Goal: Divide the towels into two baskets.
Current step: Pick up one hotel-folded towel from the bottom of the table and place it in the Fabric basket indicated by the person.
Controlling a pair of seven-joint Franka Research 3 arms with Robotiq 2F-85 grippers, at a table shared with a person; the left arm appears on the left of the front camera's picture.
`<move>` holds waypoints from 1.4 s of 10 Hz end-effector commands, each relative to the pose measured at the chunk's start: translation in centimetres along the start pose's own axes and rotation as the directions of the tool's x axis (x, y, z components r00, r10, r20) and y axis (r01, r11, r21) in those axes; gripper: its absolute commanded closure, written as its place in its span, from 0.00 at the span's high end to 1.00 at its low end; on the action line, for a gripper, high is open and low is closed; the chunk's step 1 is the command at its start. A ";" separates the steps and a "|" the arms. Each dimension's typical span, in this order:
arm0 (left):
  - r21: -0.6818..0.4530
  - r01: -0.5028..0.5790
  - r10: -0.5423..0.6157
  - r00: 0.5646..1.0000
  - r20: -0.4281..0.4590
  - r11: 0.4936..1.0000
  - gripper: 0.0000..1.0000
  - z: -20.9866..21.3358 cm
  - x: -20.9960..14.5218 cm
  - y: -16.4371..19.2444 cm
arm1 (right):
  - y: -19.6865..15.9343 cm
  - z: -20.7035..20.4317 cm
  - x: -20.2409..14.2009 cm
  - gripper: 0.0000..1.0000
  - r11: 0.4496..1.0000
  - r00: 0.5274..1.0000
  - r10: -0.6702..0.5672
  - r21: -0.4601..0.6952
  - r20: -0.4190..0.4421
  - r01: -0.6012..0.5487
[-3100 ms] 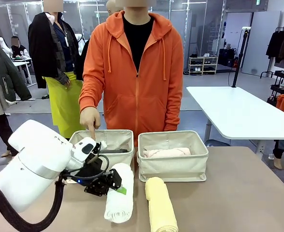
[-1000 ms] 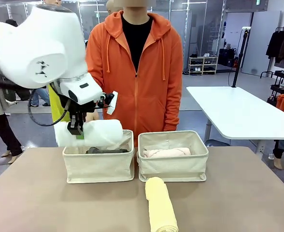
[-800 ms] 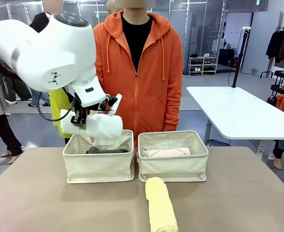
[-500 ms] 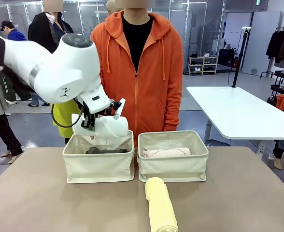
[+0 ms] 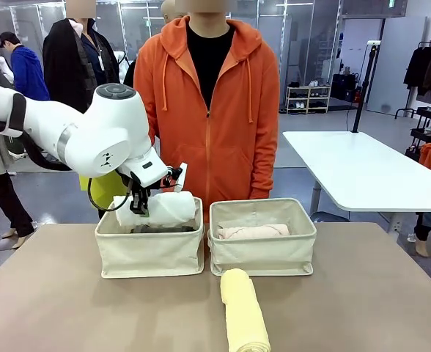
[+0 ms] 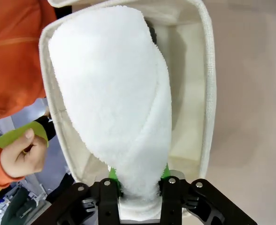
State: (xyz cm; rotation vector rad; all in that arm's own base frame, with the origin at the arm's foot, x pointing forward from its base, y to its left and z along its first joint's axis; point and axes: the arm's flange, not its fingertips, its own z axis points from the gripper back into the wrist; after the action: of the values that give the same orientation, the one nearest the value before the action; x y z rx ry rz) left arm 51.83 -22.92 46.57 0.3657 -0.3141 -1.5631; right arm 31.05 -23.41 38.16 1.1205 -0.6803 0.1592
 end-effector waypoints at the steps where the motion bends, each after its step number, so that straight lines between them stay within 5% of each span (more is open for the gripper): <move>1: -0.007 -0.004 0.004 1.000 0.026 1.000 0.64 -0.6 -0.3 1.0 | 0.2 -0.2 0.0 1.00 1.000 1.000 0.009 -0.004 0.018 -0.009; 2: -0.017 -0.010 0.010 1.000 0.005 1.000 0.97 -1.2 -0.4 1.2 | 0.2 -0.2 0.0 1.00 1.000 1.000 0.009 -0.004 0.018 -0.009; 3: -0.018 -0.017 0.017 1.000 0.008 1.000 1.00 -1.6 -0.5 1.3 | 0.2 -0.2 0.0 1.00 1.000 1.000 0.009 -0.004 0.018 -0.009; 14: -0.012 -0.013 0.013 1.000 0.005 1.000 1.00 -1.2 0.2 1.0 | 0.2 -0.2 0.0 1.00 1.000 1.000 0.009 -0.004 0.018 -0.009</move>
State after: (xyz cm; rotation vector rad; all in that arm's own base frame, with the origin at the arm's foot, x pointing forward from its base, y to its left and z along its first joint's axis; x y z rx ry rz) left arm 53.09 -23.29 45.71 0.3442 -0.3085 -1.5531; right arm 31.04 -23.41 38.17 1.1204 -0.6805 0.1593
